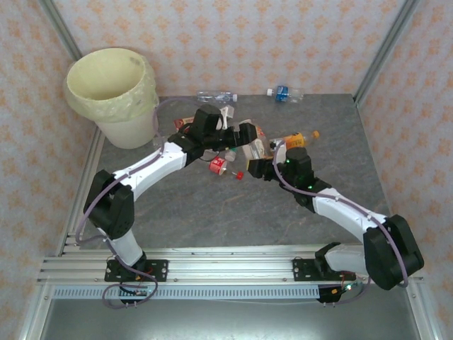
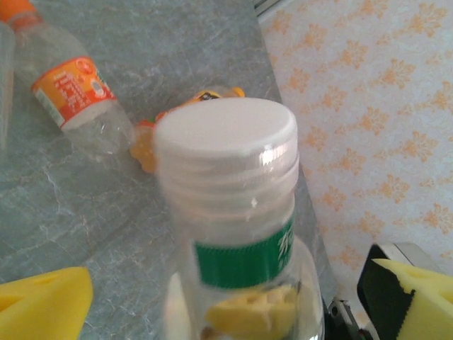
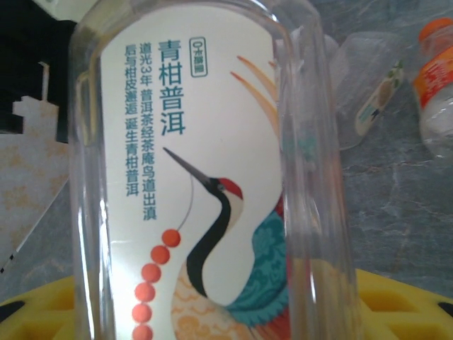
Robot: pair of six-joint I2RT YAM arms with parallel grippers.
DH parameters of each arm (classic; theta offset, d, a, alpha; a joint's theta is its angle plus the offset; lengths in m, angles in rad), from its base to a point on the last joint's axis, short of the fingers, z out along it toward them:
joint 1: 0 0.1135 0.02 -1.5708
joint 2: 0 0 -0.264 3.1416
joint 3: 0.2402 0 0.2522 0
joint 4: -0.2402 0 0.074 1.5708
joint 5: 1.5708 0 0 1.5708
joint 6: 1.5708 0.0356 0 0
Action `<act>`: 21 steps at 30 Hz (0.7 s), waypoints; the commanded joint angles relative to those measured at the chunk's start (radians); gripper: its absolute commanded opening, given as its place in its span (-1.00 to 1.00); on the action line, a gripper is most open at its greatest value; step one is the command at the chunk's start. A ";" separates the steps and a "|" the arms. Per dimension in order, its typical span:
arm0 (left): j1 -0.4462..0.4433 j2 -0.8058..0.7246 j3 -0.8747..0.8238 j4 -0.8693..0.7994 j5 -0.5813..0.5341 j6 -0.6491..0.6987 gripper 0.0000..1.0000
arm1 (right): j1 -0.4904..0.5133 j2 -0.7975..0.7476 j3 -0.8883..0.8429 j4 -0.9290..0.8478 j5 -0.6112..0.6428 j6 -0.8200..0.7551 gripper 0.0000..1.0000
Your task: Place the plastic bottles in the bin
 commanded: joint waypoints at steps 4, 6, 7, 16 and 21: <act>-0.028 0.019 -0.008 0.060 0.031 -0.051 0.96 | 0.028 0.033 0.045 0.062 0.035 -0.033 -0.31; -0.031 0.027 0.001 0.044 0.051 -0.047 0.82 | 0.030 0.032 0.050 0.068 0.032 -0.036 -0.31; -0.032 0.029 0.006 0.035 0.053 -0.044 0.76 | 0.030 0.032 0.053 0.068 0.032 -0.039 -0.31; -0.054 0.067 0.059 -0.045 0.046 -0.016 0.57 | 0.031 0.028 0.067 0.067 0.034 -0.066 -0.30; -0.065 0.083 0.082 -0.041 0.067 -0.015 0.19 | 0.031 0.032 0.070 0.068 0.030 -0.066 -0.29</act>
